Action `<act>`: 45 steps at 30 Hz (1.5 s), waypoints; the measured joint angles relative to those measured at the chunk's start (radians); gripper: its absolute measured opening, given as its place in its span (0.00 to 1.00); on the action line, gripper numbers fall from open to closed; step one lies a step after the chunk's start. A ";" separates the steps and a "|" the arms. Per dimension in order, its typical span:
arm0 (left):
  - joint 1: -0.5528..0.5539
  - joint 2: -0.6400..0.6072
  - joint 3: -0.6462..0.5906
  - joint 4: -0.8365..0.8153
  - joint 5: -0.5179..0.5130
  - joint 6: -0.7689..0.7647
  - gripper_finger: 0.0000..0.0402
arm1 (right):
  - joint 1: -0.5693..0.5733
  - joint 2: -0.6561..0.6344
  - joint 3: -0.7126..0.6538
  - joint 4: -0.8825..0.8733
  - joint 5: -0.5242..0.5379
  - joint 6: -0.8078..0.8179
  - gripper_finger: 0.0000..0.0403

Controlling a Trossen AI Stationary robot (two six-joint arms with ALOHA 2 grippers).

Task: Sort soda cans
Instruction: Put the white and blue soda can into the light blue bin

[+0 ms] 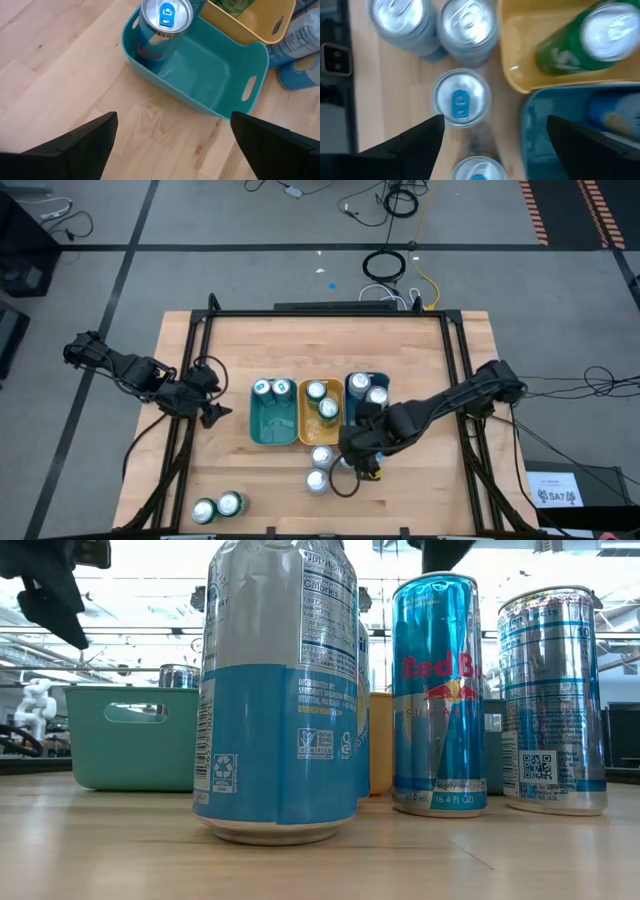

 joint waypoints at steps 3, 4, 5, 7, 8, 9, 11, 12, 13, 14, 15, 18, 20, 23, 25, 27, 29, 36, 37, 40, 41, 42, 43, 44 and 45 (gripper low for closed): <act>0.000 0.000 0.000 0.000 0.000 -0.028 0.99 | 0.000 0.015 0.000 0.010 -0.015 -0.010 0.85; 0.000 0.000 0.000 0.000 0.000 -0.028 0.99 | 0.002 0.017 0.000 0.019 -0.016 -0.022 0.85; 0.000 0.000 0.000 0.000 0.000 -0.028 0.99 | 0.003 0.018 0.000 0.037 -0.015 -0.033 0.85; 0.000 0.000 0.000 0.000 0.000 -0.028 0.99 | 0.004 0.021 0.000 0.079 -0.015 -0.042 0.85; 0.000 0.000 0.000 0.000 0.000 -0.028 0.99 | 0.004 0.022 0.000 0.090 -0.017 -0.043 0.85; 0.000 0.000 0.000 0.000 0.000 -0.031 0.99 | 0.004 0.022 0.000 0.096 -0.026 -0.042 0.85; 0.000 0.000 0.000 0.000 0.000 -0.046 0.99 | 0.005 0.029 0.000 0.106 -0.041 -0.042 0.85; 0.000 0.000 0.000 0.000 0.000 -0.046 0.99 | 0.005 0.033 0.000 0.106 -0.041 -0.042 0.85; 0.000 0.000 0.000 0.001 0.000 -0.046 0.99 | 0.005 0.041 0.000 0.105 -0.041 -0.045 0.85; 0.000 0.000 0.000 0.001 0.000 -0.047 0.99 | 0.005 0.051 0.000 0.106 -0.040 -0.050 0.85; 0.000 0.000 0.000 0.001 0.000 -0.047 0.99 | 0.005 0.060 0.000 0.106 -0.042 -0.055 0.85; 0.000 0.000 0.000 0.001 0.000 -0.047 0.99 | 0.005 0.093 0.000 0.102 -0.060 -0.058 0.85; 0.000 0.000 0.000 0.000 0.000 -0.047 0.99 | 0.005 0.118 0.000 0.100 -0.062 -0.058 0.85; 0.000 0.000 0.000 0.000 0.000 -0.047 0.99 | 0.005 0.141 0.000 0.092 -0.066 -0.058 0.84; 0.000 0.000 0.000 0.000 0.000 -0.047 0.99 | 0.005 0.149 0.000 0.093 -0.067 -0.058 0.81; 0.000 0.000 0.000 0.000 0.000 -0.047 0.99 | 0.005 0.158 0.000 0.093 -0.073 -0.057 0.76; 0.000 0.000 0.000 0.000 0.000 -0.047 0.99 | 0.005 0.161 0.000 0.093 -0.087 -0.051 0.68; 0.000 0.000 0.000 0.000 0.000 -0.046 0.99 | 0.005 0.152 0.014 0.049 -0.095 -0.040 0.54; 0.000 0.000 0.000 0.000 0.000 -0.047 0.99 | 0.005 0.150 0.027 0.023 -0.096 -0.030 0.54; 0.000 0.007 0.000 0.004 0.000 -0.048 0.99 | 0.005 0.130 0.089 -0.059 -0.092 -0.005 0.54; 0.000 0.011 0.000 0.009 -0.001 -0.047 0.99 | 0.005 0.122 0.114 -0.090 -0.084 0.003 0.54; 0.000 0.013 0.000 0.012 -0.001 -0.046 0.99 | 0.005 0.115 0.144 -0.126 -0.071 0.008 0.54; 0.000 0.016 0.000 0.012 -0.001 -0.046 0.99 | 0.005 0.108 0.175 -0.157 -0.055 0.012 0.54; 0.000 0.020 0.000 0.011 -0.001 -0.046 0.99 | 0.005 0.101 0.211 -0.181 -0.036 0.014 0.54; 0.000 0.021 0.000 0.011 -0.001 -0.046 0.99 | 0.005 0.093 0.247 -0.198 -0.020 0.014 0.54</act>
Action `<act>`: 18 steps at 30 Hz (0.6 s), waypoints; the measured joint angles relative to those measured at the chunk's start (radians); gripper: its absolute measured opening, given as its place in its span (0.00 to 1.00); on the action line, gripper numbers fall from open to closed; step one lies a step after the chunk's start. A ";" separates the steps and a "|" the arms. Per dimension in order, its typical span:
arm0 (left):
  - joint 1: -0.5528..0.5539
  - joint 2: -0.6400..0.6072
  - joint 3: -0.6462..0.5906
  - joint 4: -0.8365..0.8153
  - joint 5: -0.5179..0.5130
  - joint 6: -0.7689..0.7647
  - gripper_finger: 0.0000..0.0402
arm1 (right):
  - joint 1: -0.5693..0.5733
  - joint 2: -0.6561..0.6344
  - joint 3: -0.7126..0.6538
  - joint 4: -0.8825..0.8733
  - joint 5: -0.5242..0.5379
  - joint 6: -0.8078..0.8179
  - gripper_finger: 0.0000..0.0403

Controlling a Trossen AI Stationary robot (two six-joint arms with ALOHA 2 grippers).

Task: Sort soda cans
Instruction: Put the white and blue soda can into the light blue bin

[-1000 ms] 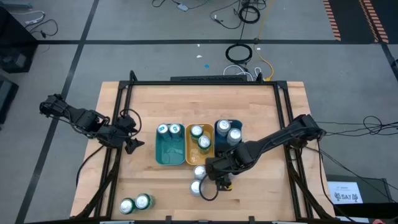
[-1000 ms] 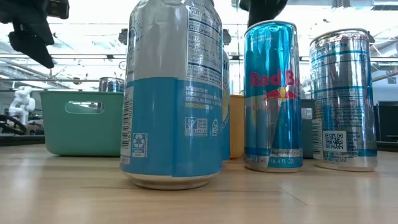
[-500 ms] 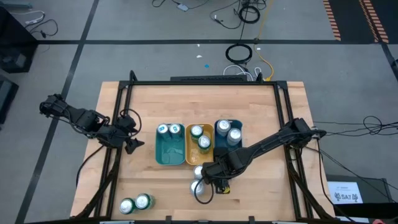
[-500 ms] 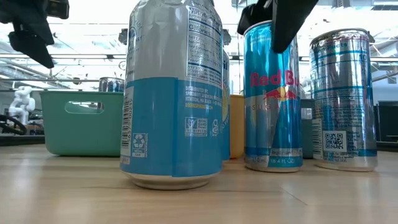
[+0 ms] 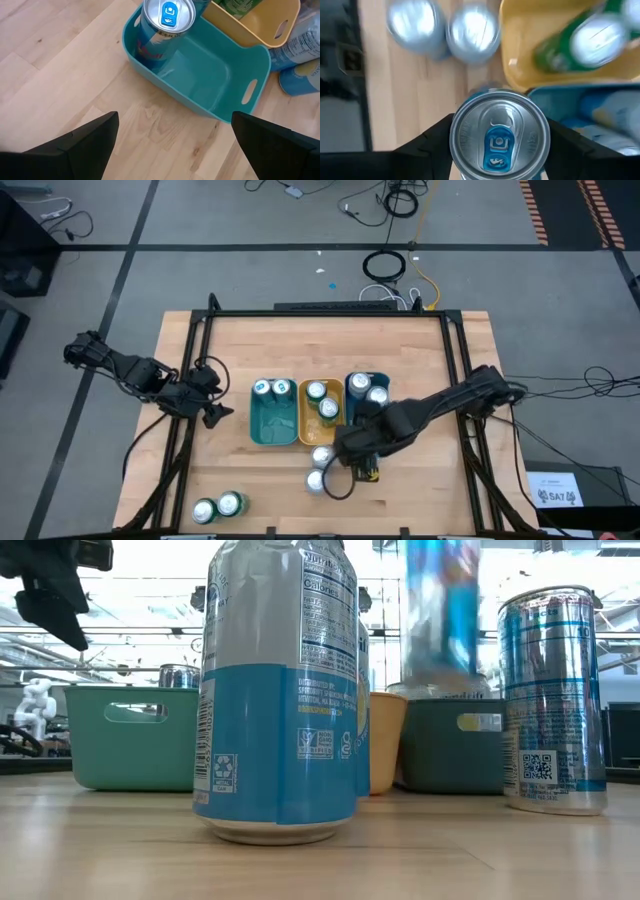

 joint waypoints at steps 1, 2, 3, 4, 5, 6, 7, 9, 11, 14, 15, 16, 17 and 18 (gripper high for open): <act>0.000 0.001 0.000 -0.001 0.000 0.000 0.99 | -0.001 -0.008 0.038 -0.014 0.011 0.001 0.54; 0.000 0.001 0.000 -0.001 0.000 0.000 0.99 | -0.001 -0.018 0.077 -0.026 0.024 0.006 0.54; 0.000 0.001 0.000 -0.001 0.000 0.000 0.99 | -0.001 -0.026 0.111 -0.036 0.041 0.012 0.54; 0.000 0.001 0.000 -0.002 0.000 0.000 0.99 | -0.002 -0.035 0.141 -0.043 0.068 0.017 0.54; 0.000 0.001 0.000 -0.002 0.000 0.000 0.99 | -0.003 -0.042 0.166 -0.044 0.099 0.018 0.54; 0.000 0.001 0.000 -0.003 0.000 0.000 0.99 | -0.004 -0.046 0.187 -0.041 0.133 0.014 0.54; 0.000 0.001 0.000 -0.003 0.000 0.001 0.99 | -0.008 -0.047 0.207 -0.035 0.161 0.003 0.54; 0.000 0.001 0.000 -0.003 0.000 0.001 0.99 | -0.022 -0.043 0.240 0.015 0.192 -0.050 0.54; 0.000 0.001 0.000 -0.004 -0.001 0.001 0.99 | -0.049 -0.038 0.250 0.120 0.197 -0.125 0.54; 0.000 0.001 0.000 -0.004 -0.001 0.001 0.99 | -0.092 -0.010 0.251 0.269 0.195 -0.225 0.54; 0.000 0.001 0.000 -0.004 -0.002 0.001 0.99 | -0.106 0.004 0.251 0.302 0.192 -0.246 0.54; 0.000 0.001 0.000 -0.004 -0.002 0.002 0.99 | -0.122 0.020 0.251 0.326 0.188 -0.258 0.54; 0.000 0.001 0.000 -0.005 -0.002 0.002 0.99 | -0.137 0.037 0.251 0.349 0.179 -0.267 0.54; 0.000 0.001 0.000 -0.005 -0.002 0.002 0.99 | -0.153 0.052 0.250 0.369 0.163 -0.271 0.54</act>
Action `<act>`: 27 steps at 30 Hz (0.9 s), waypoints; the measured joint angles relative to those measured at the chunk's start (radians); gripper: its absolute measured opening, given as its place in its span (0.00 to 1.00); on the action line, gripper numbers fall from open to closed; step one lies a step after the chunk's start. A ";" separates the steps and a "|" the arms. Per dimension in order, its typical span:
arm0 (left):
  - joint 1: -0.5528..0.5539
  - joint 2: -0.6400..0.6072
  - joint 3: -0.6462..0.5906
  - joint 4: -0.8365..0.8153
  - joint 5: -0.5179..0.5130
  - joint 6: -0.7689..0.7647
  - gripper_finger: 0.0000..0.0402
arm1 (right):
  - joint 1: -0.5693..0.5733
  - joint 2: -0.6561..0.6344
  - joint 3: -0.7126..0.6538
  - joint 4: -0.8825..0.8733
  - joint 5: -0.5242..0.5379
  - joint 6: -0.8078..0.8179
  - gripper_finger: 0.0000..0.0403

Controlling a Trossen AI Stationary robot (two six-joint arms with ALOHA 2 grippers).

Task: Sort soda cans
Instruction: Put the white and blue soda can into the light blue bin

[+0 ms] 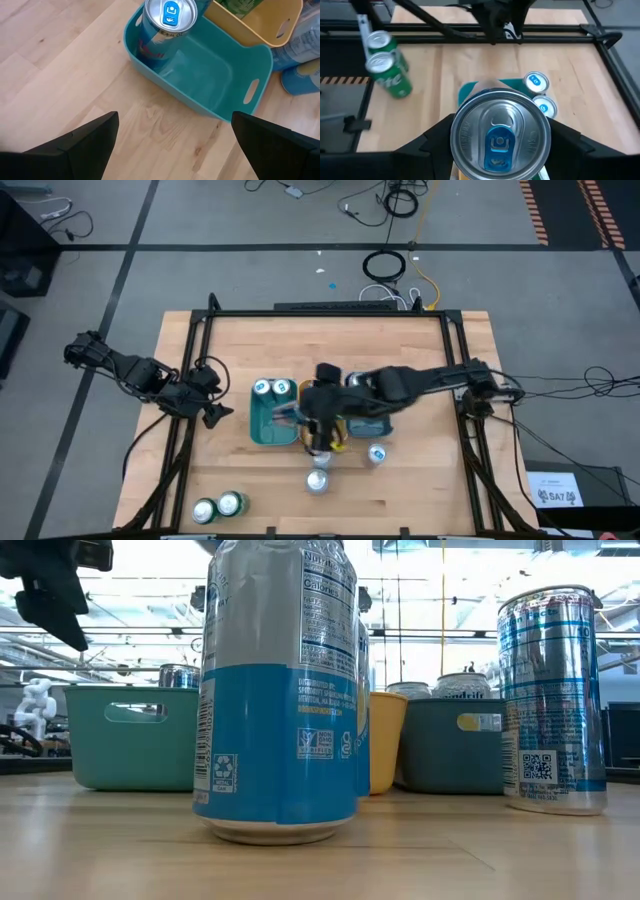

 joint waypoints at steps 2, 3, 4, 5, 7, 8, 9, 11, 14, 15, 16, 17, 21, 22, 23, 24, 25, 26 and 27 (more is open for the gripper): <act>0.000 0.000 0.000 -0.006 0.000 0.000 0.99 | -0.028 0.028 0.000 0.039 -0.034 -0.001 0.54; 0.000 0.000 0.000 -0.006 0.000 0.001 0.99 | -0.039 0.041 0.000 0.054 -0.049 -0.001 0.54; 0.000 0.000 0.000 -0.007 0.000 0.001 0.99 | -0.050 0.054 0.000 0.065 -0.060 -0.001 0.54; 0.000 0.000 0.000 -0.007 0.000 0.001 0.99 | -0.058 0.063 0.000 0.070 -0.073 0.001 0.54; 0.000 0.000 0.000 -0.007 0.000 0.001 0.99 | -0.073 0.086 0.000 0.075 -0.098 0.007 0.54; 0.000 0.000 0.000 -0.007 0.000 0.001 0.99 | -0.080 0.097 0.000 0.076 -0.108 0.017 0.54; 0.000 0.000 0.000 -0.007 0.000 0.001 0.99 | -0.085 0.106 0.000 0.076 -0.115 0.026 0.54; 0.000 0.000 0.000 -0.007 0.000 0.009 0.99 | -0.097 0.126 0.000 0.074 -0.131 0.037 0.54; 0.000 0.000 0.000 -0.007 0.001 0.010 0.99 | -0.114 0.158 0.000 0.067 -0.136 0.044 0.54; 0.000 0.000 0.000 -0.007 0.001 0.010 0.99 | -0.119 0.170 0.000 0.059 -0.147 0.046 0.54; 0.000 0.000 0.000 -0.007 0.001 0.010 0.99 | -0.123 0.183 0.000 0.050 -0.155 0.050 0.54; 0.000 0.000 0.000 -0.007 0.001 0.010 0.99 | -0.126 0.197 0.000 0.043 -0.156 0.050 0.54; 0.000 0.000 0.000 -0.007 0.001 0.009 0.99 | -0.139 0.230 -0.001 0.018 -0.156 0.050 0.54; 0.000 0.000 0.000 -0.007 0.001 0.009 0.99 | -0.142 0.237 -0.001 0.015 -0.156 0.050 0.54; 0.000 0.000 0.000 -0.007 0.001 0.007 0.99 | -0.145 0.244 -0.001 0.013 -0.156 0.050 0.54; 0.000 0.000 0.000 -0.007 0.001 0.007 0.99 | -0.149 0.250 -0.001 0.009 -0.155 0.050 0.54; 0.000 0.000 0.000 -0.007 0.001 0.007 0.99 | -0.153 0.260 -0.001 0.006 -0.155 0.050 0.54; 0.000 0.000 0.000 -0.007 0.002 0.006 0.99 | -0.158 0.269 -0.001 0.004 -0.153 0.050 0.54; 0.000 0.000 0.000 -0.007 0.002 0.006 0.99 | -0.163 0.277 -0.001 0.002 -0.151 0.050 0.54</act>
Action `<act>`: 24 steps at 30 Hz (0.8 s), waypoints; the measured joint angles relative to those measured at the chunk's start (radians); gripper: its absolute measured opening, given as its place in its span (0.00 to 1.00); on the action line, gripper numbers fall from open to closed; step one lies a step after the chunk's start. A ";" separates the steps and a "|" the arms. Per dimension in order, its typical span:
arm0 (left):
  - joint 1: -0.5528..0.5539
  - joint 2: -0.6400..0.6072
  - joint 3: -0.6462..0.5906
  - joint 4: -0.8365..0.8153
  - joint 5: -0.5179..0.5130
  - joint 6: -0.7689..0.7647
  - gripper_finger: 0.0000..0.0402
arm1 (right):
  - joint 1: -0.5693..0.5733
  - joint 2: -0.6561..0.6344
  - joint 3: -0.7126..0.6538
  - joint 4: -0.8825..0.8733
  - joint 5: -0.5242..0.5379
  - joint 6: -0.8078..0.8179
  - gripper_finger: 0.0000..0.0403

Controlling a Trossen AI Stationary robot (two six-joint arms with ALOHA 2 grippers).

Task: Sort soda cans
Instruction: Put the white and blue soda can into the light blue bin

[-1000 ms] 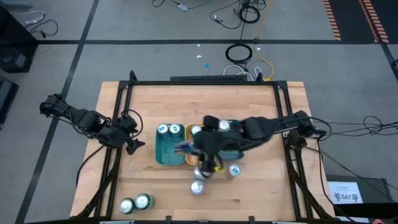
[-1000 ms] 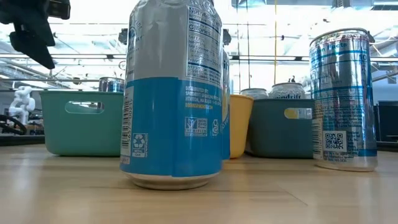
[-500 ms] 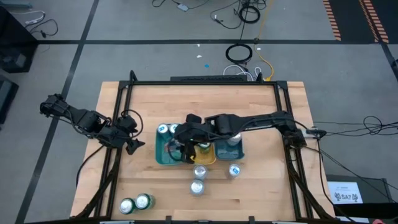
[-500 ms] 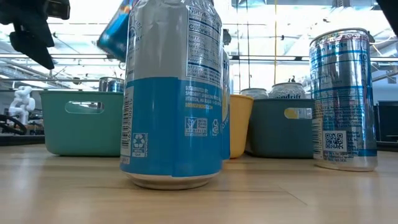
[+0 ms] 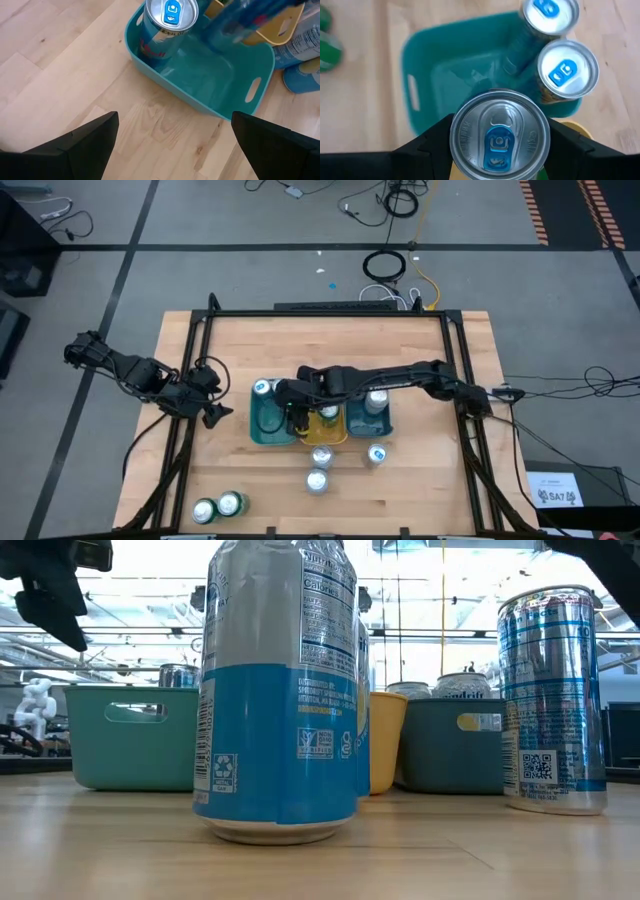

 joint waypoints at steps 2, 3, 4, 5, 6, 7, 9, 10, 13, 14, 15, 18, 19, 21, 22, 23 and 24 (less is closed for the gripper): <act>0.000 0.000 0.000 0.000 0.000 0.000 0.99 | -0.009 0.018 0.000 -0.011 0.000 -0.003 0.54; 0.000 0.000 0.000 0.000 0.000 0.000 0.99 | -0.014 0.025 0.000 -0.019 0.000 -0.003 0.54; 0.000 0.000 0.000 0.000 0.000 0.000 0.99 | -0.017 0.035 0.000 -0.021 -0.003 -0.003 0.55; 0.000 0.000 0.000 0.000 0.000 0.000 0.99 | -0.021 0.039 0.000 -0.021 -0.005 -0.003 0.56; 0.000 0.000 0.000 0.000 0.000 0.000 0.99 | -0.021 0.042 0.000 -0.023 -0.006 -0.003 0.57; 0.000 0.000 0.000 0.000 0.000 -0.001 0.99 | -0.022 0.047 0.000 -0.018 -0.006 -0.005 0.59; 0.000 0.000 0.000 0.000 0.000 -0.001 0.99 | -0.024 0.048 0.000 -0.009 -0.005 -0.017 0.62; 0.000 0.000 0.000 0.000 0.000 -0.001 0.99 | -0.025 0.048 0.000 -0.004 -0.005 -0.029 0.63; 0.000 0.000 0.000 0.000 0.000 -0.001 0.99 | -0.026 0.048 0.000 0.003 -0.002 -0.050 0.67; 0.000 0.000 0.000 0.000 0.000 -0.001 0.99 | -0.026 0.048 0.000 0.005 -0.001 -0.054 0.68; 0.000 0.000 0.000 0.000 0.000 -0.001 0.99 | -0.026 0.048 0.001 0.008 -0.001 -0.056 0.68; 0.000 0.000 0.000 0.000 0.000 -0.001 0.99 | -0.026 0.048 0.001 0.010 -0.001 -0.061 0.68; 0.000 0.000 0.000 0.000 0.000 -0.001 0.99 | -0.026 0.048 0.001 0.010 -0.001 -0.061 0.68; 0.000 0.000 0.000 0.000 0.000 -0.002 0.99 | -0.026 0.048 0.001 0.010 -0.001 -0.061 0.68; 0.000 0.000 0.000 0.000 0.000 -0.002 0.99 | -0.026 0.048 0.001 0.010 -0.001 -0.064 0.68; 0.000 0.000 0.000 0.000 0.000 -0.002 0.99 | -0.026 0.048 0.001 0.009 -0.002 -0.070 0.68; 0.000 0.000 0.000 0.000 0.000 -0.004 0.99 | -0.026 0.045 0.001 0.004 -0.003 -0.077 0.68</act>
